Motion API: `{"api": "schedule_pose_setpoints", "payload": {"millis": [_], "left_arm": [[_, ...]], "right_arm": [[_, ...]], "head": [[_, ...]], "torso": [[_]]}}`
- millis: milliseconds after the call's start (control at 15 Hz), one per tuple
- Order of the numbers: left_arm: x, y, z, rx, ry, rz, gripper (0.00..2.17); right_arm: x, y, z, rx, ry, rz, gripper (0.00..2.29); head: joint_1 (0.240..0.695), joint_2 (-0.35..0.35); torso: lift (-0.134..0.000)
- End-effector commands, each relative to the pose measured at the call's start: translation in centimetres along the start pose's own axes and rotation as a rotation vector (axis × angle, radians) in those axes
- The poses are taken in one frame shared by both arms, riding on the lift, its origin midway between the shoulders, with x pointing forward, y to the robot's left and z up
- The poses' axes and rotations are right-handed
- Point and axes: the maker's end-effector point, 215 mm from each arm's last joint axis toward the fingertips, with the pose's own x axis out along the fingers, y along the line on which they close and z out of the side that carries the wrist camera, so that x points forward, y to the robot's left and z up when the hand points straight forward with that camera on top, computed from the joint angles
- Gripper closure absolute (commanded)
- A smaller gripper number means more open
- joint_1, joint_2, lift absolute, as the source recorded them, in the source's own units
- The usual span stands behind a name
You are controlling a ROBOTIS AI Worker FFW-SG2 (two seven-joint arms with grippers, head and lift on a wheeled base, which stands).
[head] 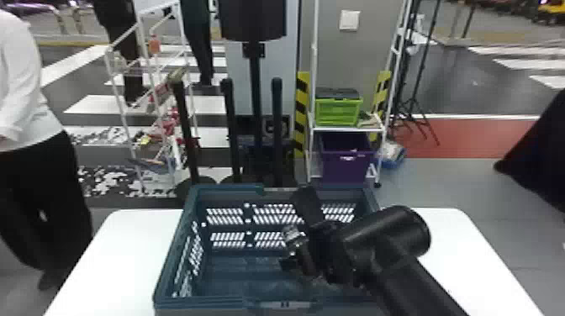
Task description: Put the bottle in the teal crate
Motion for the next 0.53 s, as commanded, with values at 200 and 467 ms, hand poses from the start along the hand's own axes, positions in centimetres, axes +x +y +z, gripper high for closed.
{"api": "schedule_pose_setpoints", "payload": {"millis": [200,467], "left_arm": [[0.0,0.2,0.0,0.004,0.000,0.002,0.19],[0.1,0.4,0.1,0.007,-0.002,0.004,0.19]], "right_arm": [[-0.5,0.5,1.4,-0.010,-0.023,0.010,0.05],[-4.1,2.4,2.8,-0.028,-0.036,0.023,0.08]], "head": [[0.499,0.000],[0.499,0.000]], "torso": [[0.000],[0.000]]}}
